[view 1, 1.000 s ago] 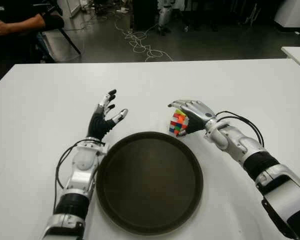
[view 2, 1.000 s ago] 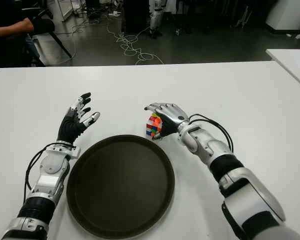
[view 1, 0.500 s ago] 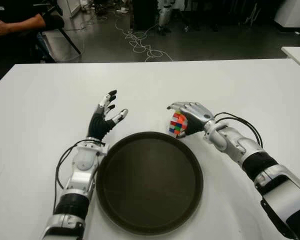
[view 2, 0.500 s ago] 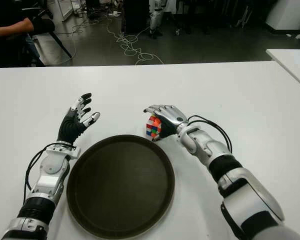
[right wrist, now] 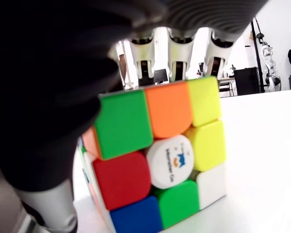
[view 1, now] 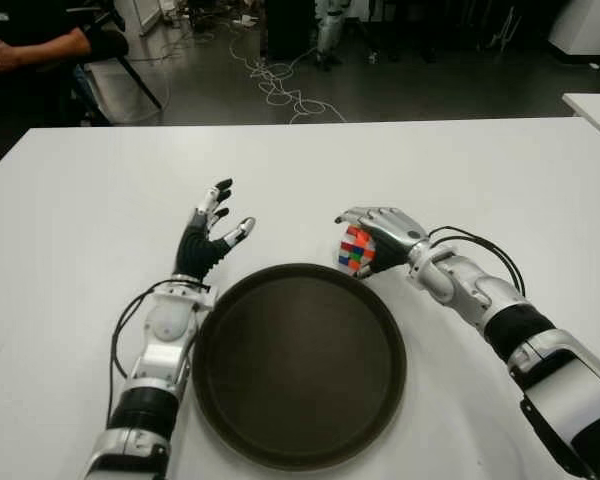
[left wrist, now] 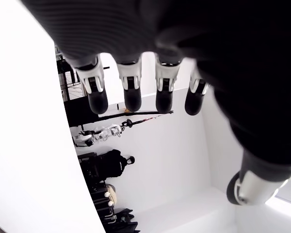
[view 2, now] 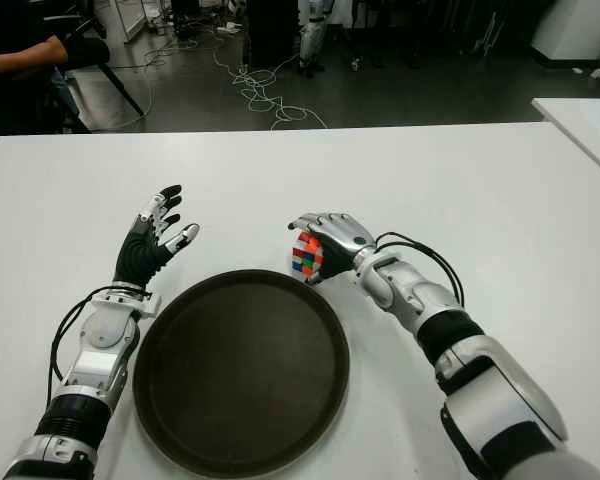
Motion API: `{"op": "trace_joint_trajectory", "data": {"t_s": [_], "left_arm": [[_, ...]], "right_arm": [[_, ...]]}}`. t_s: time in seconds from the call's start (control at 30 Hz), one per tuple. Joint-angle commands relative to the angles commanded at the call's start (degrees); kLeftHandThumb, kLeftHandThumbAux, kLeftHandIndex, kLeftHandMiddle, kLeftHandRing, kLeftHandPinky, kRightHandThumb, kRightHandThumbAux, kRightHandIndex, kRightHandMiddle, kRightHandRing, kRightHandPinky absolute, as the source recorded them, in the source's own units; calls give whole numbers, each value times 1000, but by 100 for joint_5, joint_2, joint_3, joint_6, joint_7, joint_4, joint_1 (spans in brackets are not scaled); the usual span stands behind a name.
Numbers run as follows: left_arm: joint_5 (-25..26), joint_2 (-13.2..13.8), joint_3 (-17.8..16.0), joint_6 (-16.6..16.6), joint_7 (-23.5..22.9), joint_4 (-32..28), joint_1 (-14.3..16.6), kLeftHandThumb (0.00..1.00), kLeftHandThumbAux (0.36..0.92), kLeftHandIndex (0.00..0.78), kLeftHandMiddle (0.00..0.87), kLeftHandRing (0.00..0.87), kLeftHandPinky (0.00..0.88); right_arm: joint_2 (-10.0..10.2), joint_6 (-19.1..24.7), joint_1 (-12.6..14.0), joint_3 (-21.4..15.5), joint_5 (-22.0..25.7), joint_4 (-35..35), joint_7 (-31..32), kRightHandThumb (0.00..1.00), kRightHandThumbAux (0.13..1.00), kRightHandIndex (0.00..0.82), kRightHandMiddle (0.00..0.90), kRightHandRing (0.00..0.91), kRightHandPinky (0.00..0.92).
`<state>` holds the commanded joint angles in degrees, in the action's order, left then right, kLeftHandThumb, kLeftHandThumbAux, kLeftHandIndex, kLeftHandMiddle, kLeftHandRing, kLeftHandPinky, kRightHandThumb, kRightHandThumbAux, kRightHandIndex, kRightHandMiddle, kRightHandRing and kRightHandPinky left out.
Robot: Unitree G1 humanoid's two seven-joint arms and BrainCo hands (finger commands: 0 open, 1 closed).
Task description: Pick up the Rubik's Cube and put it in the plate
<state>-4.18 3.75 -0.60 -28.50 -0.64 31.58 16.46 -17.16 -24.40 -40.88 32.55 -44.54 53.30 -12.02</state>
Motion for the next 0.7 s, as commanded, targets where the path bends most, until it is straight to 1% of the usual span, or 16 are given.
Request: {"op": "trace_joint_trajectory", "data": {"t_s": [0.17,0.4,0.7], "left_arm": [[9,7,10,42,-16,-28,-6,0,614,54,90,34,1],[-25,30,31,19,-22,-53,-24,0,599,49,86,32,1],[-5,19,36,65,-18,-84,-21,0,620,51,93,38,0]], "right_arm": [[12,-27,-5,-11,11,37,-29,0,801,212,227,252,285],[17,8,-15,-15,2,67,-33,0,800,211,225,248,280],[25,92,-50,-44,28,156,-10,0,807,221,237,254,279]]}}
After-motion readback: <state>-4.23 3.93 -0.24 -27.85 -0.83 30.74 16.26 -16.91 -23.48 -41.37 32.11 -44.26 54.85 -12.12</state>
